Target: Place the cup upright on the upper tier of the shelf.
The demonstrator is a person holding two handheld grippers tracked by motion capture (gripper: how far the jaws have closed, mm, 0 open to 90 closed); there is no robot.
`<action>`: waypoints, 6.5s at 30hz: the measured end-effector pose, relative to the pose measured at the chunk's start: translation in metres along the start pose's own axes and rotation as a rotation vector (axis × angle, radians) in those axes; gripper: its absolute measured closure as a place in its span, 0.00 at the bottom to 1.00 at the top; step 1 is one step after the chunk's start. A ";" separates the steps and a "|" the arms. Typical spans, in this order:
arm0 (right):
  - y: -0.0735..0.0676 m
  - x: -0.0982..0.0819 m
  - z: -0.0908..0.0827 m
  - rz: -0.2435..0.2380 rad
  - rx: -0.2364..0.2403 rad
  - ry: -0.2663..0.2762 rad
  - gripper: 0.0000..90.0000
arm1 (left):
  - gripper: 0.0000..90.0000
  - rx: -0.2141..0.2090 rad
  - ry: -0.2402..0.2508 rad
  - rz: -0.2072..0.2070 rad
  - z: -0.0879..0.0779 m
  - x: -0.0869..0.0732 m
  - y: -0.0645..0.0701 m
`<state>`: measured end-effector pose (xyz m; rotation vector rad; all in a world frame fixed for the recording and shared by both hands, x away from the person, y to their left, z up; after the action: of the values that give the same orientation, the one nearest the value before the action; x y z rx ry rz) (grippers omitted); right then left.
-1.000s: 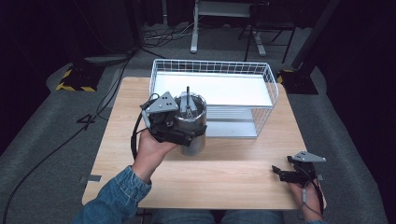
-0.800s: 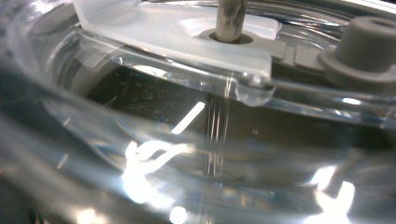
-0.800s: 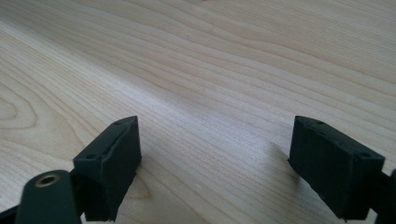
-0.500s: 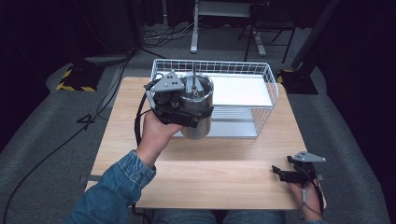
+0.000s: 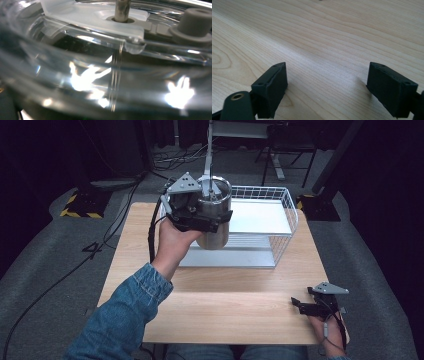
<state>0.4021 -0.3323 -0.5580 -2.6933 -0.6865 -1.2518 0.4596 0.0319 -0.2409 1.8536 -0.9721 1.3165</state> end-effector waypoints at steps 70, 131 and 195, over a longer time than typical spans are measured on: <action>-0.002 0.001 -0.001 -0.019 -0.007 0.013 0.20 | 0.04 0.228 -0.059 -0.082 0.100 -0.001 -0.099; -0.001 0.001 0.002 0.011 0.028 -0.013 0.18 | 0.00 0.148 0.068 0.052 -0.006 0.000 -0.019; -0.002 0.001 0.003 0.007 0.031 -0.013 0.18 | 0.00 0.117 -0.198 -0.068 -0.099 -0.265 0.021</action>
<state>0.4040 -0.3294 -0.5590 -2.6787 -0.6916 -1.2134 0.3372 0.1560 -0.4645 2.1198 -0.9395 1.1880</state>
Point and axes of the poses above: each handheld gripper's, and its own axes: z roughly forward along the jaws, x roughly out of its top, y roughly to its right, the point moved 8 cm from there along z, roughly forward along the jaws, and after that the axes turned 6 degrees about -x, right-handed, at the moved point
